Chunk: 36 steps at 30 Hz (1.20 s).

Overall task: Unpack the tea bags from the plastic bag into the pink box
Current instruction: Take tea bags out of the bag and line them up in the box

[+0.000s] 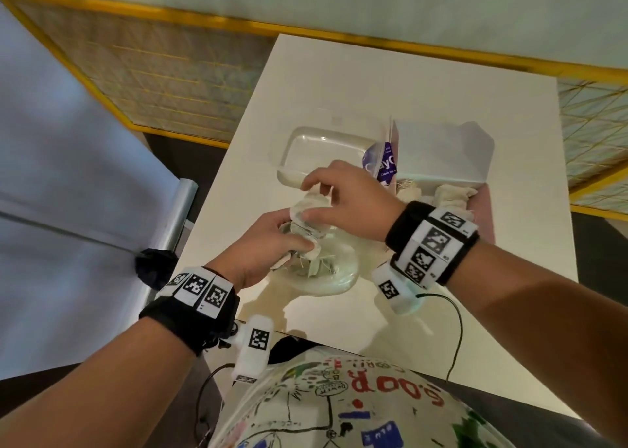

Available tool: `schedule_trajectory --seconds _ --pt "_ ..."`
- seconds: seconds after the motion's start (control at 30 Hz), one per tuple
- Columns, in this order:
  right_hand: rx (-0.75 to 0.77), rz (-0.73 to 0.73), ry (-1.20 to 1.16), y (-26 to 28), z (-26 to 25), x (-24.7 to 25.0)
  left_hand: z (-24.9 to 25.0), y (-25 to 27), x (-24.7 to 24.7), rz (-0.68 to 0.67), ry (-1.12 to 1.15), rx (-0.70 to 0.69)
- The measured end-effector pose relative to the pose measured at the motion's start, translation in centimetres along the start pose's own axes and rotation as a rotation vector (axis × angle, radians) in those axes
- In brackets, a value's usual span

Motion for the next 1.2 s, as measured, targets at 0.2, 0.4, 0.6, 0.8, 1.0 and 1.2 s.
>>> schedule_trajectory --seconds 0.2,0.4,0.6,0.8,1.0,1.2 --pt "-0.013 0.006 -0.062 -1.0 -0.2 -1.6 1.1 0.7 0.9 -0.023 0.073 0.014" --pt "-0.109 0.12 -0.257 -0.9 0.0 -1.3 0.4 0.6 2.1 0.028 0.071 0.03" --pt "-0.135 0.312 -0.452 -0.8 -0.1 -0.3 0.4 0.5 3.2 0.032 0.113 0.042" --pt "-0.176 0.263 -0.604 -0.3 -0.9 0.7 0.2 0.2 4.2 0.063 0.14 0.038" --pt "-0.273 0.127 -0.727 -0.9 -1.3 0.3 0.2 0.1 4.5 0.015 0.159 0.017" --pt "-0.301 0.06 -0.322 -2.2 -0.8 -1.3 0.3 0.2 4.0 -0.031 0.096 -0.036"
Point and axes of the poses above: each hand's wrist, its own y-axis away from the middle knuckle, its own x-axis out of the back of the hand, z = x × y, the point moved 1 cm from there along -y, towards the middle knuckle, and after that the axes turned 13 degrees about -y, right-handed, at the moved point
